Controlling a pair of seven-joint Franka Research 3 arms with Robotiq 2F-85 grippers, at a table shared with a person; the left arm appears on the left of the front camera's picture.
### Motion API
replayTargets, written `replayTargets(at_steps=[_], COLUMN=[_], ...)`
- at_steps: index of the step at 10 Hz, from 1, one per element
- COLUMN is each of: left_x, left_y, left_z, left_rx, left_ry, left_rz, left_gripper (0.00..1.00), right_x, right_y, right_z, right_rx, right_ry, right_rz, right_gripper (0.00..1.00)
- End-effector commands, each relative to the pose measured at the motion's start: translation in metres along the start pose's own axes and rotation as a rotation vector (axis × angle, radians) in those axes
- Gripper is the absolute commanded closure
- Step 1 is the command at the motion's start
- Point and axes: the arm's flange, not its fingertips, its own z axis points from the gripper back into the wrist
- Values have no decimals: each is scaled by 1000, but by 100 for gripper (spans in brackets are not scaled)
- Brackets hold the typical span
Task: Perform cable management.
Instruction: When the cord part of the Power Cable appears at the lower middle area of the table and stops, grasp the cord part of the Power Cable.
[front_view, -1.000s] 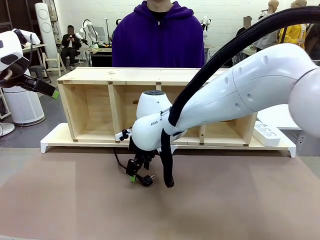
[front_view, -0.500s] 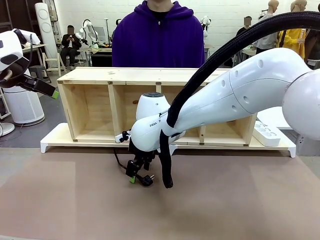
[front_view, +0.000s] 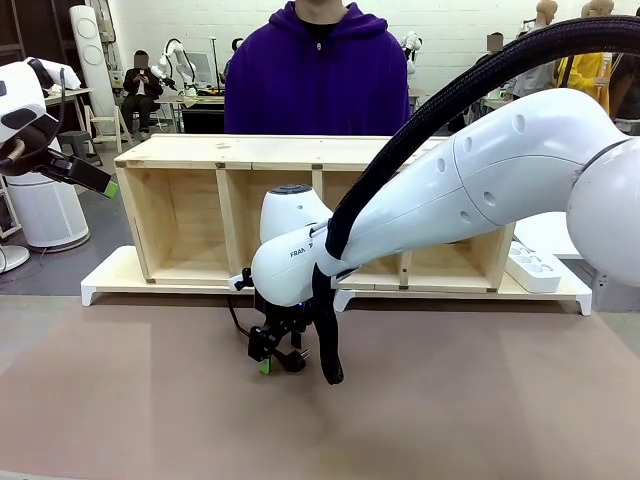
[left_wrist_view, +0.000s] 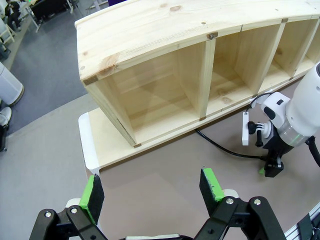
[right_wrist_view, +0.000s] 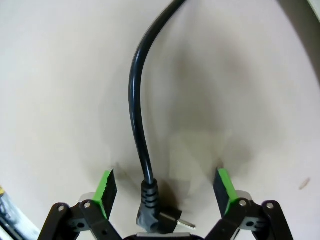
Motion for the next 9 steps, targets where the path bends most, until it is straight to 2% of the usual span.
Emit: replayTargets(at_steps=[1,2,5,6,9], left_x=[0,0,0,0,0], left_y=[0,0,0,0,0], left_z=[0,0,0,0,0], left_rx=[8,8,8,8,8], left_ry=[2,2,2,2,2], left_rz=[16,16,16,16,16], left_gripper=[0,0,0,0,0], right_x=[1,3,6,8,12], right_y=[2,2,1,1,2], right_z=[3,3,3,4,5], right_rx=[-65,-87,-105,-81,-91], right_ry=[61,77,79,49,55], right_rz=[-38,-37,-19,-3,24], right_gripper=[0,12,38,28,28])
